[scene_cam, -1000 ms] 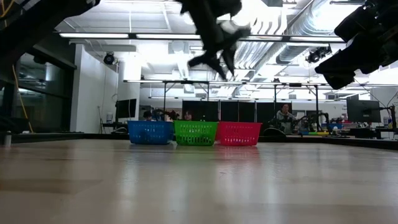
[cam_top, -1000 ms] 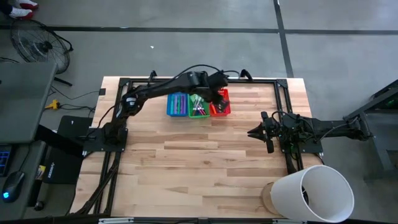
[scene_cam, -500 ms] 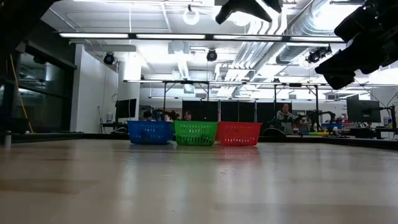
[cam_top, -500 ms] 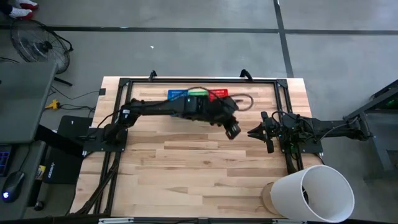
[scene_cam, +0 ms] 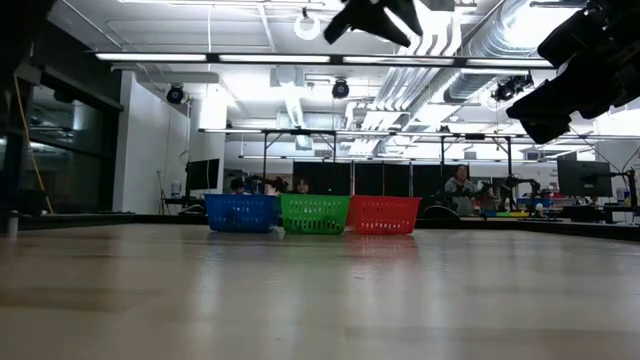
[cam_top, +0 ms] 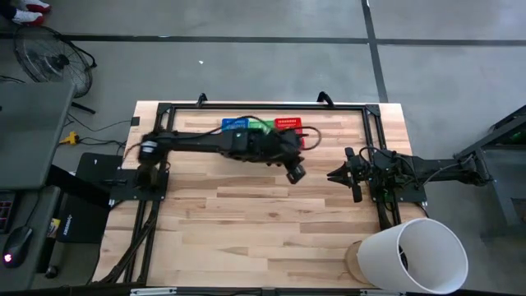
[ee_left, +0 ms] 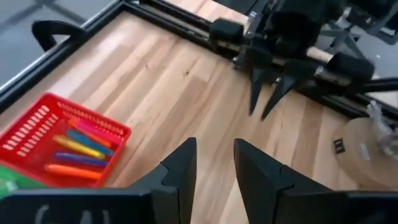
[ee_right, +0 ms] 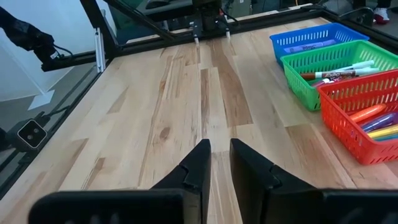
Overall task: Pick & Place Markers
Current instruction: Return to Home Position
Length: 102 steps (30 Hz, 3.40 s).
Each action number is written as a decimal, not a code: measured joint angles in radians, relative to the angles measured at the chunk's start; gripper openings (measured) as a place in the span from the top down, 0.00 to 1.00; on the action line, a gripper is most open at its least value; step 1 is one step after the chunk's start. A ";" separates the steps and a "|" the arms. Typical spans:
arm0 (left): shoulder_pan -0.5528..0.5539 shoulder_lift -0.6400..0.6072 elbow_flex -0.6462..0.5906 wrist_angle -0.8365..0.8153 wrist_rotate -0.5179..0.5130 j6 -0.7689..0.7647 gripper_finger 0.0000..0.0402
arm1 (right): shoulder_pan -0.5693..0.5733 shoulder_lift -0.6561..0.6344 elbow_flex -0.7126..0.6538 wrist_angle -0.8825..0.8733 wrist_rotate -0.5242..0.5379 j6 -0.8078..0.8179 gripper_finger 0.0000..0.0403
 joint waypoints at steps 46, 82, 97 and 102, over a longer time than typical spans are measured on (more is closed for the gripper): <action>-0.007 -0.892 -1.965 1.903 0.201 0.251 0.74 | 0.000 -0.001 0.000 0.001 0.000 0.000 0.88; -0.008 -1.955 -1.998 0.744 0.232 0.353 0.74 | 0.000 0.004 -0.001 0.003 -0.001 0.000 0.87; -0.008 -1.947 -1.998 0.712 0.273 0.352 0.74 | 0.000 0.013 -0.001 0.000 0.000 0.000 0.87; -0.008 -1.947 -1.998 0.712 0.273 0.352 0.74 | 0.000 0.013 -0.001 0.000 0.000 0.000 0.87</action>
